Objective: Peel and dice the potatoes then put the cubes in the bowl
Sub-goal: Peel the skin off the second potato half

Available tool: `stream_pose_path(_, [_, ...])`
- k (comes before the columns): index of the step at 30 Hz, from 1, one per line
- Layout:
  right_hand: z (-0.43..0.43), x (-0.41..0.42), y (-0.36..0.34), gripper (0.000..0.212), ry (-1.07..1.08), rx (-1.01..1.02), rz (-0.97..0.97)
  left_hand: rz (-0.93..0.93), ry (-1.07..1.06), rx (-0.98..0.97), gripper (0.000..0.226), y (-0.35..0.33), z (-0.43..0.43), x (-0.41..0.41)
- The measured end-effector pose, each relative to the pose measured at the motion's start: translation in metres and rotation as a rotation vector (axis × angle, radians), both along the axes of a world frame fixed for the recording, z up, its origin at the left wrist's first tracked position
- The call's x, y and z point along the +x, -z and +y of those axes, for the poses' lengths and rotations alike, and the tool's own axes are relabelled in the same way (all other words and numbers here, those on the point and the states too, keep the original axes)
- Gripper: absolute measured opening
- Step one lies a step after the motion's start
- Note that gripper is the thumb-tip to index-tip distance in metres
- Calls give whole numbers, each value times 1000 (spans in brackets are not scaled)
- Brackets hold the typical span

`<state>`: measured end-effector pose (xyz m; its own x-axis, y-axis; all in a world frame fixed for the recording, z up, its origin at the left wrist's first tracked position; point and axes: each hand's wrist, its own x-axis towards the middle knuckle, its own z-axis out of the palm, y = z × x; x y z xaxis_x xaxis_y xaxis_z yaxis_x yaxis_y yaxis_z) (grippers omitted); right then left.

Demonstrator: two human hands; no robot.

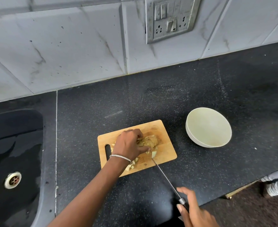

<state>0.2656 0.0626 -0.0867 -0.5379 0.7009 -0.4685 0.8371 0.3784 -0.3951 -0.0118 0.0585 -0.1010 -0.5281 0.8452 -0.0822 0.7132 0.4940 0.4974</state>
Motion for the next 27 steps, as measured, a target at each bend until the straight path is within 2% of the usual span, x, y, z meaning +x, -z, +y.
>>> stream_pose_path(6, [3,5,2,52,24,94,69,-4,-4,1,60,-4,-4,-5])
stream_pose_path(7, [3,4,1,52,16,101,87,-7,-8,8,54,-5,-4,-7])
stream_pose_path(10, [3,3,2,51,-8,113,101,-13,-11,60,14,-7,-4,-15])
stream_pose_path(12, [4,1,1,51,10,122,101,30,18,44,22,-5,-2,-20])
stream_pose_path(14, [3,-1,-1,40,35,132,143,85,74,-2,26,-3,1,-25])
stream_pose_path(16, [0,-4,-2,48,47,104,161,129,110,-34,22,1,4,-28])
stream_pose_path(18, [0,-7,-5,57,22,40,72,146,108,-53,18,1,7,-31])
stream_pose_path(22, [-5,-1,2,52,18,129,72,175,112,-64,12,-1,8,-33])
stream_pose_path(24, [-4,-3,-1,59,65,81,61,189,135,-84,11,-2,7,-33])
stream_pose_path(27, [-5,-1,7,66,47,172,112,208,165,-110,13,-4,3,-31])
